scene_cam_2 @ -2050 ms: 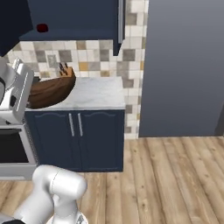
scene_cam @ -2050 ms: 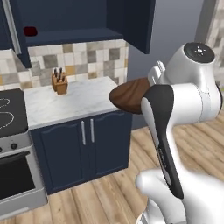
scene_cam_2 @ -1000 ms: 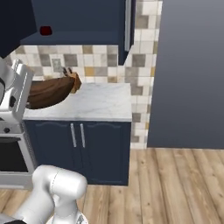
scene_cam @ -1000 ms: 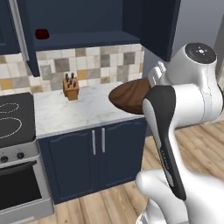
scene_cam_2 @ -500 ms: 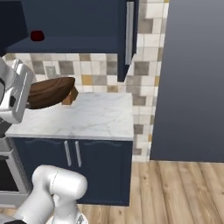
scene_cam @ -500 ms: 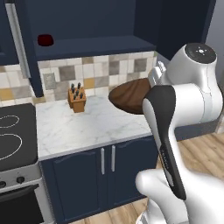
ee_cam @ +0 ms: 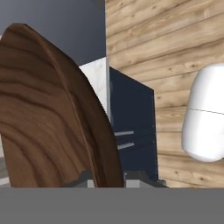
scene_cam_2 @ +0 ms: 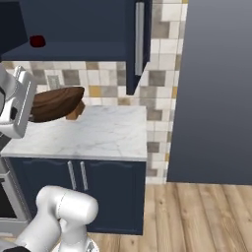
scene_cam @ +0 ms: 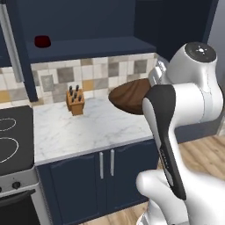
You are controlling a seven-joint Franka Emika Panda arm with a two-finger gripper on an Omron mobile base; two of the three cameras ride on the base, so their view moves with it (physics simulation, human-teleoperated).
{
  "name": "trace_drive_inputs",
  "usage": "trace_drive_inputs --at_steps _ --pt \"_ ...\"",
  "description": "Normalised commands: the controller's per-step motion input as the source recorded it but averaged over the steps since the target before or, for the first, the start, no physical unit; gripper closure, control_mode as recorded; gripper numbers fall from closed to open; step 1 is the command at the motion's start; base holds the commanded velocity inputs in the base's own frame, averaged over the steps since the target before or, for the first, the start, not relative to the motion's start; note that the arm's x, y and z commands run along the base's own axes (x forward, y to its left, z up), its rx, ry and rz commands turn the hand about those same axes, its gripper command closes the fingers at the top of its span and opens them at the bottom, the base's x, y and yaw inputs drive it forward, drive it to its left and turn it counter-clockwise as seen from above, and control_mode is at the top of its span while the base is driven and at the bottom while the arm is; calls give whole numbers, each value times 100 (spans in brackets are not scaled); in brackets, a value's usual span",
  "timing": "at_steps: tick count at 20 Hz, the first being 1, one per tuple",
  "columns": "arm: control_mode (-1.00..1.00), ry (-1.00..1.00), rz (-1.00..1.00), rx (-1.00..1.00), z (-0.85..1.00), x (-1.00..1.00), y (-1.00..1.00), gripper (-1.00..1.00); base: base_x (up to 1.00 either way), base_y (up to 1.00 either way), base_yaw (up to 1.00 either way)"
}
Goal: Pick the mug and place it in the sink. Pick the bowl and place it in the open cabinet and then close the cabinet.
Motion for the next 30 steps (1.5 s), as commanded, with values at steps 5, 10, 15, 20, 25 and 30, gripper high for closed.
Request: trace_drive_inputs --at_steps 5,10,15,20,25,30 --pt "100 0 0 0 0 0 0 100 39 -35 0" --pt "100 0 0 0 0 0 0 100 43 -2 0" --pt "100 0 0 0 0 0 0 100 -8 1 0" --pt "100 0 0 0 0 0 0 100 -23 2 -2" --pt "100 0 0 0 0 0 0 100 69 13 0" --pt "100 0 0 0 0 0 0 100 51 23 0"
